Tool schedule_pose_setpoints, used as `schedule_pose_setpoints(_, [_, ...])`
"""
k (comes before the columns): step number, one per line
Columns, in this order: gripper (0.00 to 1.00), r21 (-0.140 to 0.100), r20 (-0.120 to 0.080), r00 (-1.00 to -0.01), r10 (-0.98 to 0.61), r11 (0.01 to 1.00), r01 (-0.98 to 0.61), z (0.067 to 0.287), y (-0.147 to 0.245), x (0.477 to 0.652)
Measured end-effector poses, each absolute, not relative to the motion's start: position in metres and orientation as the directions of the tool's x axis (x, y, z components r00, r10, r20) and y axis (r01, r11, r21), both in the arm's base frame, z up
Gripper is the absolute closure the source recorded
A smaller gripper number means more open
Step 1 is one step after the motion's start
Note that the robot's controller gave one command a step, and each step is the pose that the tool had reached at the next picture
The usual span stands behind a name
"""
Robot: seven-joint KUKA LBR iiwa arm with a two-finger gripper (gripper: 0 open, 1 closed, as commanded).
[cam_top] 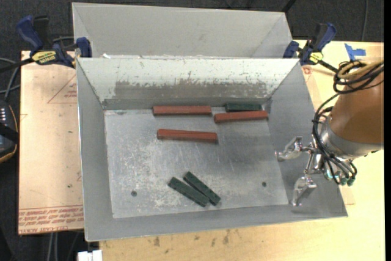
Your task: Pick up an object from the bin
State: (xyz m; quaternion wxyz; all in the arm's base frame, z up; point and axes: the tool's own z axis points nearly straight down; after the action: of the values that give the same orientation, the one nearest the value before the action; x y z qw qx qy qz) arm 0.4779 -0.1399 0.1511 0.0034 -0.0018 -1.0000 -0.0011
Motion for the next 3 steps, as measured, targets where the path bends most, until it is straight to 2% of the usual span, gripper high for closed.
schedule_pose_setpoints(1, [0.0, 0.001, 0.003, -1.0, 0.002, 1.0, 0.002, 0.153, -0.14, 0.479])
schedule_pose_setpoints(2, [0.0, 0.0, -0.006, -1.0, 0.03, 1.0, 0.03, 0.107, -0.145, 0.513])
schedule_pose_setpoints(3, [0.0, 0.001, -0.001, -0.988, -0.154, 0.988, -0.154, 0.09, -0.142, 0.519])
